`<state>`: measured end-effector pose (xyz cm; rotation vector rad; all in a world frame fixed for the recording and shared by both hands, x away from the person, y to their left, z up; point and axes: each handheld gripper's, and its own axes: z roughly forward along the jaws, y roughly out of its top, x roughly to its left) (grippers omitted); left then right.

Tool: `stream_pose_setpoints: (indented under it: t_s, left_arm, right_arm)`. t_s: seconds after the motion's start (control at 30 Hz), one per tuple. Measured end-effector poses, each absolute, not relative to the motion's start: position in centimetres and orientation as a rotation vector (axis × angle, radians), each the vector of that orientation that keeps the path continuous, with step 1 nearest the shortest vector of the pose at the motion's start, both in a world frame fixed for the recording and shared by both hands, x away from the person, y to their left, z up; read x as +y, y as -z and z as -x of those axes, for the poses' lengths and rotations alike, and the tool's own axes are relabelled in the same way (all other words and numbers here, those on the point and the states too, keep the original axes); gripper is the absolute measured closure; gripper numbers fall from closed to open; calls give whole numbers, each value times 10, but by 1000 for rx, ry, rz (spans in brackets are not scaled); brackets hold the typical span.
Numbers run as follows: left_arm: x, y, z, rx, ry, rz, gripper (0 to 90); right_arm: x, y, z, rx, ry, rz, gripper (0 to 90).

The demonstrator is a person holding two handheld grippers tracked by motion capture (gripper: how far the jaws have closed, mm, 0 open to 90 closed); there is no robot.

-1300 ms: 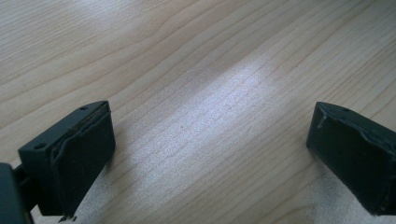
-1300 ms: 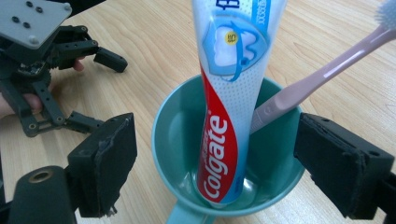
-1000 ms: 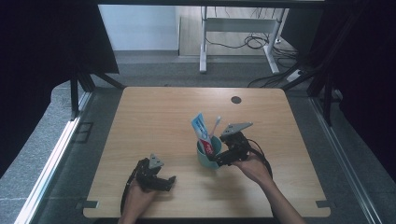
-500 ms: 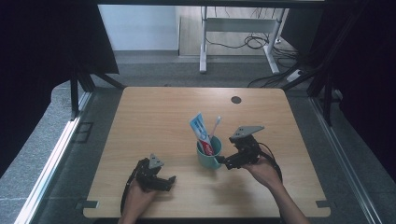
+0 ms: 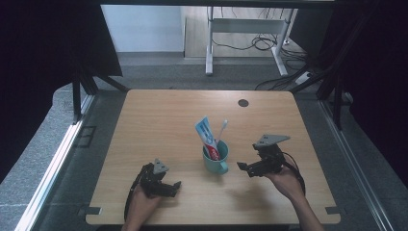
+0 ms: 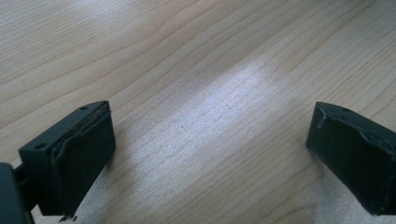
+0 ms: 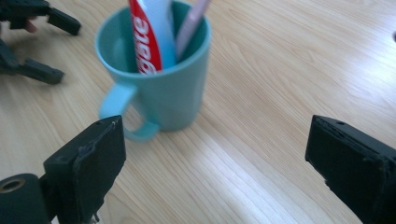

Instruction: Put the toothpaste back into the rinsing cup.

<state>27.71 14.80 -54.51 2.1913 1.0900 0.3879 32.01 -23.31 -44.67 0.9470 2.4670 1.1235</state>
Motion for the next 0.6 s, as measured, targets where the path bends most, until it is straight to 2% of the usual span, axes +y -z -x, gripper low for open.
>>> stream_pose_setpoints:
  t_s: [0.6]
  left_arm:
    - [148,545,-276,1102,-386,-2183,14]
  right_arm:
    - [-284,485,-305,2385,-1081,-1109,52]
